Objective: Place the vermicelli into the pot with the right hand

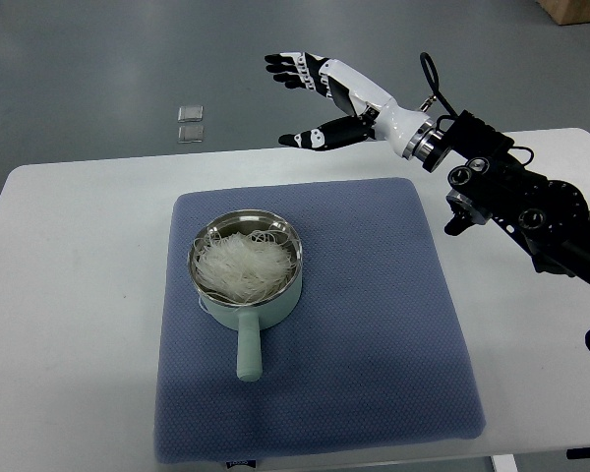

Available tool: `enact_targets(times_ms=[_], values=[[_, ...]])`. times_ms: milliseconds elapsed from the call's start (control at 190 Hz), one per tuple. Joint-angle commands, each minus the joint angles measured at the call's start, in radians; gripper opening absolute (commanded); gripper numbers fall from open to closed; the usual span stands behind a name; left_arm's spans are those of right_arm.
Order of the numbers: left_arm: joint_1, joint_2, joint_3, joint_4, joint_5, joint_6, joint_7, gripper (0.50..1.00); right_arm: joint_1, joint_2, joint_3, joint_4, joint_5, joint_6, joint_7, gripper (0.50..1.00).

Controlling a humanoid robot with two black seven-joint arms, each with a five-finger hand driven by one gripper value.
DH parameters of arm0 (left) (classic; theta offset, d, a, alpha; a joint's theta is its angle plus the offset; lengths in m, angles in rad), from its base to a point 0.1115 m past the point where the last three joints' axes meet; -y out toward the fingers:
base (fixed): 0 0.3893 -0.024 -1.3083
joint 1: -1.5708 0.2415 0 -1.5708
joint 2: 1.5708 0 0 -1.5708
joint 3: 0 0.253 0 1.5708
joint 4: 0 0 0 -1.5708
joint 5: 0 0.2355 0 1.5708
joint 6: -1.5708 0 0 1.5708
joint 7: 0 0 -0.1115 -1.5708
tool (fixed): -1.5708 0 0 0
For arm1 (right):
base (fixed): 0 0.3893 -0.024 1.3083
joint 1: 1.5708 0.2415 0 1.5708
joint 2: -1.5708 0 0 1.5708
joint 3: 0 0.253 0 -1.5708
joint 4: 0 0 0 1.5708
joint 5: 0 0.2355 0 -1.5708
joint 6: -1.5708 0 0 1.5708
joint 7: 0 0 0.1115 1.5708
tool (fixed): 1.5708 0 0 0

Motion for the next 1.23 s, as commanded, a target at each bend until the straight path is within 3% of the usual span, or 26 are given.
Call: enact_targets(times_ms=[0,326,509,572,798,1040,1229], values=[[0.0,0.0,0.0,0.0,0.0,0.0,0.0,1.0,-0.011,-0.009,0.0,-0.034,0.183,-0.008,-0.032,0.897],[0.0,0.0,0.0,0.0,0.0,0.0,0.0,1.0,-0.022,0.0,0.0,-0.22,0.631,0.0,-0.059,0.895],[0.0,0.0,0.0,0.0,0.0,0.0,0.0,1.0,-0.036,0.002,-0.017,-0.254,0.825,-0.011,-0.196,0.897],[0.0,0.0,-0.002,0.001,0.0,0.0,0.0,1.0,-0.039,0.003,-0.02,-0.254,0.821,-0.017,-0.216,0.897],[0.0,0.0,0.0,0.001,0.0,0.0,0.0,1.0,-0.064,0.006,-0.021,-0.26,0.789,-0.057,-0.199,0.913],[0.0,0.0,-0.002,0.0,0.0,0.0,0.0,1.0,-0.082,0.02,-0.009,-0.261,0.769,-0.084,-0.107,0.915],[0.0,0.0,-0.002,0.0,0.0,0.0,0.0,1.0,-0.093,0.048,-0.001,-0.261,0.769,-0.118,-0.098,0.915]])
